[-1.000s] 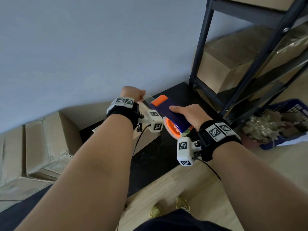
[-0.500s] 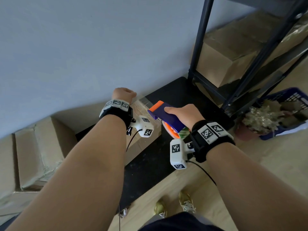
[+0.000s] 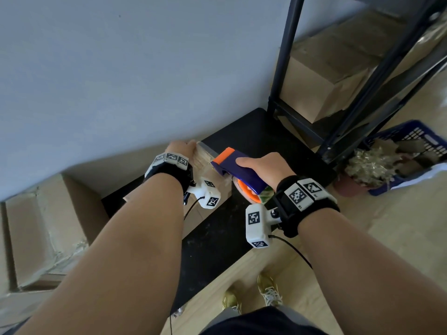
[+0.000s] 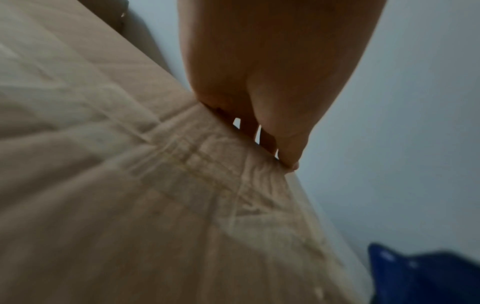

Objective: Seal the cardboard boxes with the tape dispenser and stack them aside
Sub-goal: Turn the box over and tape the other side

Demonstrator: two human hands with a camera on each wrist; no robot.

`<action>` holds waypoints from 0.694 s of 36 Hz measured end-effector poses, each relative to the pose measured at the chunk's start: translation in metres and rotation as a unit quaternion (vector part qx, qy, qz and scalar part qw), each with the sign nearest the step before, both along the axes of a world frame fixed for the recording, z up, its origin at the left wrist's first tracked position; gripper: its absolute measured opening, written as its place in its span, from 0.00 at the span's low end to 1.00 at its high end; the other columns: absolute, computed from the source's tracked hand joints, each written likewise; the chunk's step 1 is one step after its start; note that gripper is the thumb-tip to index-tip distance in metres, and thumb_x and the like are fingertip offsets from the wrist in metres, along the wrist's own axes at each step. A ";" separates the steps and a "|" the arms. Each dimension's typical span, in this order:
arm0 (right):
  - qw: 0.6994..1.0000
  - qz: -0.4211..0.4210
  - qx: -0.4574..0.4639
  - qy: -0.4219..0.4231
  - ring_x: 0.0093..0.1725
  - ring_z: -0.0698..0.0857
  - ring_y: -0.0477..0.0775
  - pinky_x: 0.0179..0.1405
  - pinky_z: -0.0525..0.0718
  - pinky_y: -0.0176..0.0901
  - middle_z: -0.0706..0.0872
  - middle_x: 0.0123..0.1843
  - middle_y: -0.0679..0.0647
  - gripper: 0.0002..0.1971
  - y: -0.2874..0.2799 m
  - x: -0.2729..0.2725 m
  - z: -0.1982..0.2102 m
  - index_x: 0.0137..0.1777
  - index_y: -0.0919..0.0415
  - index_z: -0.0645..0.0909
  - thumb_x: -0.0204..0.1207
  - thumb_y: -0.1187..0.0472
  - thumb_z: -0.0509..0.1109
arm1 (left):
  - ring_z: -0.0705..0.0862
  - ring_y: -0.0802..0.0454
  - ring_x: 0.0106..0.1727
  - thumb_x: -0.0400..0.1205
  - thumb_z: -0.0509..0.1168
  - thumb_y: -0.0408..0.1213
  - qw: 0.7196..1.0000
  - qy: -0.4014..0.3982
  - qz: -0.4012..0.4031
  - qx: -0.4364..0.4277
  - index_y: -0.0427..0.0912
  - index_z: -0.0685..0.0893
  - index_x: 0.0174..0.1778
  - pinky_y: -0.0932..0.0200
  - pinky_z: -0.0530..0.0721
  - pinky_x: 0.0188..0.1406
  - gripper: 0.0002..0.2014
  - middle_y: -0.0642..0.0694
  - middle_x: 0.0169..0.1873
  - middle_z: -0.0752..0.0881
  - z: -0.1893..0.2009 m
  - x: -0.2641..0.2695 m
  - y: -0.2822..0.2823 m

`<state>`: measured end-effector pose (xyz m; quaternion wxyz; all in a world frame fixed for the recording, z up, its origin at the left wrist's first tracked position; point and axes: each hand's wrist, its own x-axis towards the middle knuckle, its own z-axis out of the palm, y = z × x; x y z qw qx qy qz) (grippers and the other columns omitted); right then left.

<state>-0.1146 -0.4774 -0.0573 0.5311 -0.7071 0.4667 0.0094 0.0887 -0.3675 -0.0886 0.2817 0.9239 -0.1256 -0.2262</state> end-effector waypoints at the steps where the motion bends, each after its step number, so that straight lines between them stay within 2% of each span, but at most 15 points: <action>1: 1.000 0.001 -0.004 0.002 0.40 0.86 0.50 0.40 0.83 0.40 0.88 0.41 0.54 0.18 0.000 0.000 0.000 0.41 0.57 0.79 0.70 0.42 0.76 | 0.82 0.34 0.60 0.85 0.59 0.36 1.000 0.009 -0.002 0.009 0.35 0.74 0.71 0.49 0.80 0.57 0.18 0.34 0.57 0.83 0.000 -0.003 0.000; 3: 1.000 0.001 -0.010 0.004 0.42 0.87 0.52 0.45 0.85 0.43 0.88 0.42 0.54 0.19 0.001 0.001 -0.001 0.43 0.58 0.80 0.69 0.41 0.76 | 0.80 0.32 0.62 0.86 0.54 0.32 1.000 0.005 -0.008 0.029 0.34 0.68 0.74 0.44 0.78 0.61 0.19 0.30 0.61 0.80 0.000 -0.007 -0.001; 5: 1.000 0.002 -0.017 0.006 0.43 0.87 0.52 0.47 0.86 0.44 0.88 0.42 0.55 0.20 0.001 0.001 -0.002 0.44 0.59 0.81 0.69 0.41 0.76 | 0.78 0.31 0.64 0.88 0.49 0.35 0.998 -0.006 -0.027 0.062 0.34 0.70 0.72 0.42 0.75 0.64 0.18 0.29 0.62 0.79 0.001 -0.012 -0.003; 7: 1.000 0.004 -0.023 0.008 0.43 0.87 0.52 0.46 0.85 0.43 0.88 0.42 0.54 0.20 0.001 0.000 -0.003 0.43 0.58 0.80 0.70 0.40 0.75 | 0.77 0.31 0.65 0.87 0.50 0.39 0.997 -0.045 -0.016 0.053 0.35 0.72 0.71 0.42 0.75 0.62 0.19 0.30 0.64 0.78 -0.002 -0.010 -0.005; 9: 0.999 0.004 -0.029 0.011 0.43 0.87 0.52 0.46 0.86 0.44 0.87 0.43 0.55 0.21 0.002 0.000 -0.005 0.45 0.58 0.79 0.69 0.39 0.75 | 0.75 0.34 0.67 0.85 0.54 0.41 0.996 -0.082 0.002 0.035 0.36 0.76 0.68 0.46 0.75 0.61 0.19 0.34 0.66 0.76 0.000 -0.012 -0.005; 12: 0.999 0.003 -0.043 0.012 0.43 0.86 0.51 0.46 0.85 0.43 0.87 0.44 0.54 0.23 0.003 0.001 -0.006 0.48 0.60 0.80 0.69 0.39 0.75 | 0.79 0.39 0.61 0.82 0.59 0.32 0.985 -0.164 -0.047 -0.016 0.39 0.85 0.59 0.55 0.74 0.56 0.13 0.38 0.61 0.80 0.000 -0.018 -0.004; 14: 0.999 0.001 -0.050 0.009 0.42 0.85 0.50 0.45 0.84 0.42 0.86 0.43 0.54 0.23 0.004 0.002 -0.007 0.46 0.59 0.79 0.69 0.39 0.76 | 0.82 0.39 0.57 0.81 0.60 0.30 0.979 -0.186 -0.087 -0.013 0.39 0.88 0.55 0.58 0.74 0.52 0.13 0.38 0.59 0.81 -0.004 -0.024 0.000; 16: 0.999 0.002 -0.051 0.010 0.41 0.85 0.50 0.44 0.84 0.42 0.86 0.42 0.53 0.22 0.004 0.002 -0.007 0.45 0.59 0.79 0.69 0.39 0.76 | 0.82 0.39 0.57 0.81 0.60 0.30 0.977 -0.190 -0.098 -0.018 0.40 0.89 0.56 0.58 0.74 0.53 0.14 0.39 0.60 0.81 -0.008 -0.026 0.002; 19: 0.999 0.002 -0.048 0.013 0.43 0.86 0.51 0.47 0.85 0.44 0.87 0.45 0.54 0.26 0.004 0.002 -0.008 0.51 0.61 0.80 0.69 0.38 0.75 | 0.81 0.41 0.60 0.83 0.59 0.33 0.971 -0.206 -0.117 -0.009 0.44 0.87 0.61 0.54 0.75 0.58 0.15 0.42 0.62 0.80 -0.007 -0.029 0.005; 22: 0.999 0.003 -0.051 0.005 0.43 0.86 0.52 0.43 0.84 0.42 0.87 0.44 0.55 0.26 0.004 0.002 -0.008 0.52 0.62 0.81 0.69 0.39 0.76 | 0.77 0.44 0.66 0.83 0.59 0.40 0.952 -0.266 -0.146 0.044 0.50 0.84 0.66 0.49 0.75 0.64 0.16 0.46 0.63 0.82 -0.005 -0.036 0.009; 25: 0.999 0.009 -0.053 0.002 0.43 0.86 0.53 0.43 0.83 0.43 0.87 0.45 0.56 0.26 0.004 0.001 -0.006 0.51 0.63 0.81 0.69 0.39 0.76 | 0.72 0.46 0.74 0.84 0.60 0.38 0.933 -0.275 -0.205 0.104 0.48 0.79 0.73 0.50 0.73 0.71 0.20 0.46 0.71 0.78 -0.007 -0.045 0.014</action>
